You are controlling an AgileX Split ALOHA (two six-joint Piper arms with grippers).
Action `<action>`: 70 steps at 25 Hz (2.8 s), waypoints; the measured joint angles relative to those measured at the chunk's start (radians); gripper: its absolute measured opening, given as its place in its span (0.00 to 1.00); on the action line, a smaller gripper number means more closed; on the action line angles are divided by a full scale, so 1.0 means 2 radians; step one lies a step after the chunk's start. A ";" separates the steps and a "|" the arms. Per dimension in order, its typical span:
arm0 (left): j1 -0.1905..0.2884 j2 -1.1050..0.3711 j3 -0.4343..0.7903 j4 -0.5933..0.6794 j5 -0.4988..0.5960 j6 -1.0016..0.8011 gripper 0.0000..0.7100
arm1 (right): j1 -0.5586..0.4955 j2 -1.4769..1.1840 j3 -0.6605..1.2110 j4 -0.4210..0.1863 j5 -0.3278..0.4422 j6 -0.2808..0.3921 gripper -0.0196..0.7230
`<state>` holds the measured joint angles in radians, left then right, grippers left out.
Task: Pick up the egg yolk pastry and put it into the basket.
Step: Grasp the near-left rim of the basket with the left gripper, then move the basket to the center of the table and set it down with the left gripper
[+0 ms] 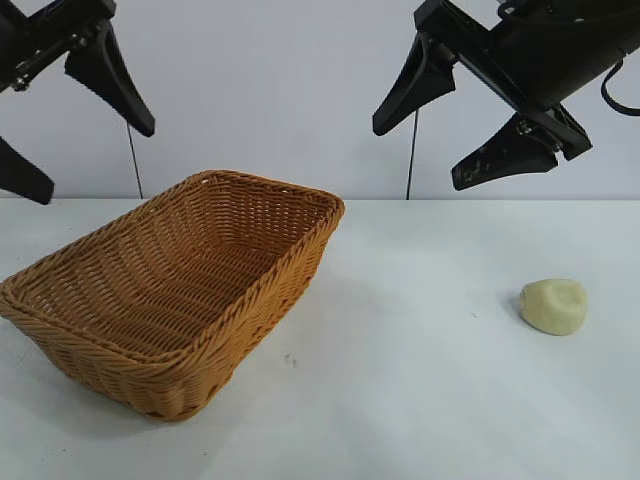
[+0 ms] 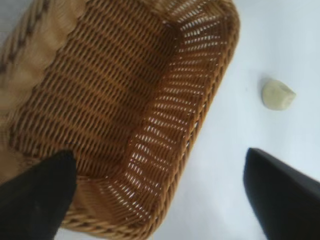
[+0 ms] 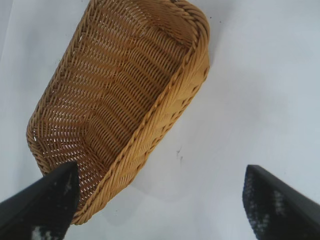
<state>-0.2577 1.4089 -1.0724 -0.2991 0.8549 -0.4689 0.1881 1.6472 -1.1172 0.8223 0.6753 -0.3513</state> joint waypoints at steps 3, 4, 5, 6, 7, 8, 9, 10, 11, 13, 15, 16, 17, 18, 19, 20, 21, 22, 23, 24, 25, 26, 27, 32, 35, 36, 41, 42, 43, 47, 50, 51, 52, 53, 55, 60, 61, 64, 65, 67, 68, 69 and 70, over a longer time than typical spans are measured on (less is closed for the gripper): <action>-0.036 -0.004 0.000 0.063 0.013 -0.099 0.98 | 0.000 0.000 0.000 0.000 0.000 0.000 0.85; -0.048 -0.004 0.000 0.082 0.012 -0.136 0.98 | 0.000 0.000 0.000 0.000 0.000 0.000 0.85; -0.056 -0.004 0.002 0.102 0.010 -0.166 0.98 | 0.000 0.000 0.000 0.000 0.000 0.000 0.85; -0.061 -0.004 0.004 0.119 0.007 -0.202 0.98 | 0.000 0.000 0.000 0.000 0.000 0.000 0.85; -0.064 -0.004 0.008 0.132 0.003 -0.234 0.98 | 0.000 0.000 0.000 0.000 0.000 0.000 0.85; -0.064 -0.004 0.014 0.142 -0.004 -0.257 0.98 | 0.000 0.000 0.000 0.000 0.000 0.000 0.85; -0.064 -0.004 0.018 0.150 -0.011 -0.280 0.98 | 0.000 0.000 0.000 0.000 0.000 0.000 0.85; -0.061 -0.004 0.025 0.154 -0.018 -0.295 0.98 | 0.000 0.000 0.000 0.000 0.000 0.000 0.85; -0.058 -0.004 0.032 0.154 -0.021 -0.305 0.98 | 0.000 0.000 0.000 0.000 0.000 0.000 0.85; -0.050 -0.004 0.047 0.154 -0.025 -0.312 0.98 | 0.000 0.000 0.000 0.000 0.000 0.000 0.85; -0.045 -0.004 0.061 0.153 -0.026 -0.315 0.98 | 0.000 0.000 0.000 0.000 0.000 0.000 0.85; -0.042 -0.004 0.065 0.150 -0.028 -0.316 0.98 | 0.000 0.000 0.000 0.000 0.000 0.000 0.85; -0.041 -0.004 0.070 0.145 -0.031 -0.316 0.98 | 0.000 0.000 0.000 0.000 0.000 0.000 0.85; -0.041 -0.004 0.074 0.137 -0.035 -0.316 0.98 | 0.000 0.000 0.000 0.000 0.000 0.000 0.85; -0.041 -0.004 0.078 0.129 -0.040 -0.316 0.98 | 0.000 0.000 0.000 0.000 0.000 0.000 0.85; -0.041 -0.004 0.080 0.121 -0.045 -0.316 0.98 | 0.000 0.000 0.000 0.000 0.000 0.000 0.85; -0.041 -0.002 0.081 0.114 -0.048 -0.312 0.98 | 0.000 0.000 0.000 0.000 0.000 0.000 0.85; -0.041 0.002 0.082 0.108 -0.050 -0.306 0.98 | 0.000 0.000 0.000 0.000 0.000 0.000 0.85; -0.041 0.007 0.082 0.101 -0.053 -0.297 0.98 | 0.000 0.000 0.000 0.000 0.000 0.000 0.85; -0.041 0.015 0.082 0.091 -0.055 -0.287 0.98 | 0.000 0.000 0.000 0.000 0.000 0.000 0.85; -0.041 0.024 0.083 0.081 -0.056 -0.279 0.98 | 0.000 0.000 0.000 0.000 0.000 0.000 0.85; -0.041 0.033 0.083 0.075 -0.057 -0.276 0.98 | 0.000 0.000 0.000 0.000 0.000 0.000 0.85; -0.041 0.044 0.083 0.071 -0.060 -0.274 0.98 | 0.000 0.000 0.000 0.000 0.000 0.000 0.85; -0.041 0.088 0.083 0.069 -0.087 -0.282 0.98 | 0.000 0.000 0.000 0.000 0.000 0.000 0.85; -0.041 0.122 0.083 0.069 -0.122 -0.294 0.98 | 0.000 0.000 0.000 0.000 0.000 0.000 0.85; -0.041 0.146 0.083 0.069 -0.147 -0.301 0.98 | 0.000 0.000 0.000 0.000 0.000 0.000 0.85; -0.041 0.190 0.083 0.069 -0.177 -0.308 0.98 | 0.000 0.000 0.000 0.000 0.000 0.000 0.85; -0.041 0.195 0.083 0.068 -0.177 -0.308 0.98 | 0.000 0.000 0.000 0.000 0.000 0.000 0.85; -0.041 0.197 0.083 0.068 -0.177 -0.309 0.98 | 0.000 0.000 0.000 0.000 0.000 0.000 0.85; -0.041 0.198 0.083 0.068 -0.177 -0.310 0.75 | 0.000 0.000 0.000 0.000 0.000 0.000 0.85; -0.041 0.198 0.083 0.068 -0.168 -0.312 0.47 | 0.000 0.000 0.000 0.000 0.000 0.000 0.85; -0.041 0.198 0.083 0.068 -0.165 -0.313 0.36 | 0.000 0.000 0.000 0.000 0.000 0.000 0.85; -0.041 0.198 0.083 0.063 -0.165 -0.321 0.28 | 0.000 0.000 0.000 0.000 0.000 0.000 0.85; -0.040 0.197 0.083 0.061 -0.167 -0.325 0.22 | 0.000 0.000 0.000 0.000 0.000 0.000 0.85; -0.039 0.195 0.083 0.064 -0.160 -0.316 0.20 | 0.000 0.000 0.000 0.000 0.000 0.000 0.85; -0.035 0.188 0.061 0.064 -0.129 -0.301 0.20 | 0.000 0.000 0.000 0.000 0.000 0.000 0.85; -0.030 0.188 0.048 0.064 -0.120 -0.284 0.20 | 0.000 0.000 0.000 0.000 0.000 0.000 0.85; -0.012 0.189 0.005 0.062 -0.082 -0.217 0.20 | 0.000 0.000 0.000 0.000 0.000 0.000 0.85; -0.005 0.190 -0.012 0.056 -0.072 -0.193 0.20 | 0.000 0.000 0.000 -0.001 0.000 0.000 0.85; 0.011 0.196 -0.044 0.035 -0.048 -0.134 0.20 | 0.000 0.000 0.000 -0.001 0.000 0.000 0.85; 0.018 0.204 -0.063 0.024 -0.036 -0.105 0.20 | 0.000 0.000 0.000 -0.001 0.000 0.000 0.85; 0.024 0.212 -0.081 0.017 -0.020 -0.081 0.20 | 0.000 0.000 0.000 -0.001 0.000 0.000 0.85; 0.028 0.224 -0.096 0.011 -0.004 -0.054 0.20 | 0.000 0.000 0.000 -0.001 0.000 0.000 0.85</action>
<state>-0.2016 1.8574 -1.2639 -0.2761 0.8476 -0.5769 0.1881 1.6472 -1.1172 0.8195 0.6753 -0.3513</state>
